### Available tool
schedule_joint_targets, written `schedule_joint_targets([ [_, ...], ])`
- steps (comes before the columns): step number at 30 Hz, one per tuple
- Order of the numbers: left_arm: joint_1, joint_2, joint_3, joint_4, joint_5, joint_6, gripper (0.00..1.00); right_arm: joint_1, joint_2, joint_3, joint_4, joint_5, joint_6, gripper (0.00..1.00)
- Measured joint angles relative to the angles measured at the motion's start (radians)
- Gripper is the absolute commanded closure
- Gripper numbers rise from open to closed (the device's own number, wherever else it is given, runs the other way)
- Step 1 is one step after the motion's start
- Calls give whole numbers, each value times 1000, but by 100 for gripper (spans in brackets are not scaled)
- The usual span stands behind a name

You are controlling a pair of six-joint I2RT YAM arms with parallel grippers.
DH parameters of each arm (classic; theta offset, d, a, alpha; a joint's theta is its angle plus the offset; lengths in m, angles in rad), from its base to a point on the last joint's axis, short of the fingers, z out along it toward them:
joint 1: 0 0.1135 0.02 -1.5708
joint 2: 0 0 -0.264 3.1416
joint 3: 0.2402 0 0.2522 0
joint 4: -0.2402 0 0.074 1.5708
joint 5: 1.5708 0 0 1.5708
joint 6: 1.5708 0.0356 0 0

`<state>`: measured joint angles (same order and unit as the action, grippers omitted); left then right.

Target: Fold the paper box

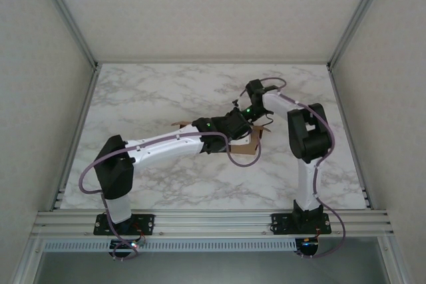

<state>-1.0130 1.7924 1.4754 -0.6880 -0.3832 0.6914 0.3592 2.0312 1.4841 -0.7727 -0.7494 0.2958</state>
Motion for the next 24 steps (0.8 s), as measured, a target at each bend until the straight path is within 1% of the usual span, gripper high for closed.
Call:
schedule_joint_targets([
  [5, -10, -55, -108, 104, -47, -19, 32, -43, -212, -2, 11, 158, 43, 44],
  [8, -13, -76, -145, 141, -61, -33, 32, -55, -340, -15, 24, 288, 63, 43],
  [11, -11, -77, -149, 149, -63, -40, 31, -55, -483, -83, 56, 418, 65, 44],
  [14, -3, -78, -137, 137, -45, -40, 31, -54, -655, -216, 127, 520, 16, 44],
  [17, 22, -74, -106, 101, 2, -40, 32, -50, -827, -362, 211, 596, -107, 43],
  [20, 48, -65, -74, 73, 41, -40, 32, -47, -943, -463, 286, 643, -270, 42],
  [22, 62, -63, -57, 61, 71, -37, 32, -48, -1002, -519, 342, 649, -418, 42],
  [24, 73, -64, -47, 55, 101, -36, 32, -51, -1036, -551, 366, 622, -562, 42],
])
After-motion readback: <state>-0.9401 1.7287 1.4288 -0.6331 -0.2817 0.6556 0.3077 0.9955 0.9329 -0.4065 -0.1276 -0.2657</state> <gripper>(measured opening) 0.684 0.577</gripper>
